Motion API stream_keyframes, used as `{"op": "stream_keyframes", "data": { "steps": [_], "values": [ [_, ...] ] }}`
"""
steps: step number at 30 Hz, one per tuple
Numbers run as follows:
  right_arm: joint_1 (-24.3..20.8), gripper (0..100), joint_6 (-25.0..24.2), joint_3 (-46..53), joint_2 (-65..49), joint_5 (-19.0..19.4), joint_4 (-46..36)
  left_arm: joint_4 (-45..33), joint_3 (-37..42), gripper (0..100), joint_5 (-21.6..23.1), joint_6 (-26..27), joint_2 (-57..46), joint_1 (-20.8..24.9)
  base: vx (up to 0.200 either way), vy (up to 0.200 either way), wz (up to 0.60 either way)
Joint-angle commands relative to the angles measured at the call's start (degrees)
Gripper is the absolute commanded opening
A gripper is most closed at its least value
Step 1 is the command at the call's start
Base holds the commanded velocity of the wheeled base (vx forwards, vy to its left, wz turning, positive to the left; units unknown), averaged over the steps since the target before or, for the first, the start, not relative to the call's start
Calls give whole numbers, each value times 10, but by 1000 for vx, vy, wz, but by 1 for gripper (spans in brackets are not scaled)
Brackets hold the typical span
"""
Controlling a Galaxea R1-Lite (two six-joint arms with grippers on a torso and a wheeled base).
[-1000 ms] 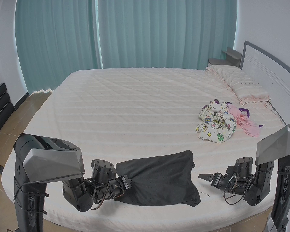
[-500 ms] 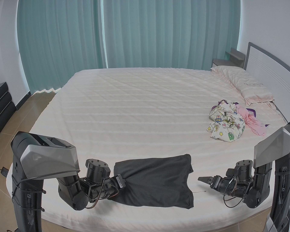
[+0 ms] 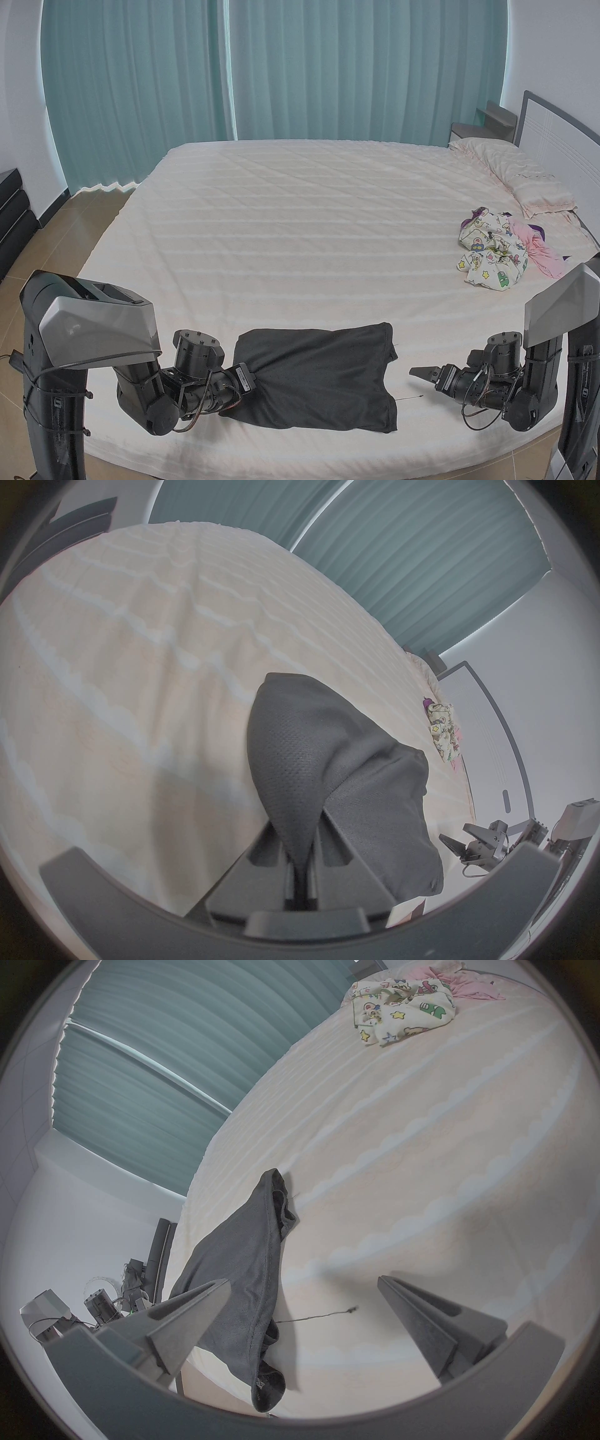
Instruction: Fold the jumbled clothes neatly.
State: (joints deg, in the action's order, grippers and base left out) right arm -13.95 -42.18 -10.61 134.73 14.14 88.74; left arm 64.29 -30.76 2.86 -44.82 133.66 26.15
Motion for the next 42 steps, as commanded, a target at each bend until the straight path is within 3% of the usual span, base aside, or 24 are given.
{"op": "stream_keyframes", "data": {
  "steps": [1,12,13,22,28,29,32,33,36,40,41,42],
  "values": [
    [-1,100,0,0,1,0,0,2,4,0,-1,1,-1,0,0,200,0],
    [0,100,0,-3,2,0,0,3,13,0,0,-2,0,3,0,18,0],
    [0,100,0,-3,3,-1,0,5,17,100,0,-1,0,4,0,0,0],
    [-8,100,-2,0,0,0,1,13,26,100,-5,2,-2,4,0,0,0],
    [-63,100,-4,8,3,-3,7,56,32,100,4,-6,-27,-40,0,0,0],
    [-96,100,-4,10,4,-16,7,56,33,100,20,-11,-41,-51,0,0,0],
    [-129,100,-6,11,6,-37,7,55,41,100,57,-26,-57,-64,0,0,0],
    [-151,100,-6,13,14,-49,7,55,50,100,99,-33,-70,-73,0,0,0],
    [-165,100,-3,16,27,-60,7,55,61,100,151,-33,-80,-92,0,0,0],
    [-177,100,2,30,34,-61,7,55,55,100,156,-34,-75,-101,0,0,0],
    [-183,0,11,44,36,-61,7,54,54,100,156,-34,-74,-102,0,0,0],
    [-185,0,19,45,39,-61,7,54,54,100,156,-34,-74,-102,0,0,0]
  ]
}}
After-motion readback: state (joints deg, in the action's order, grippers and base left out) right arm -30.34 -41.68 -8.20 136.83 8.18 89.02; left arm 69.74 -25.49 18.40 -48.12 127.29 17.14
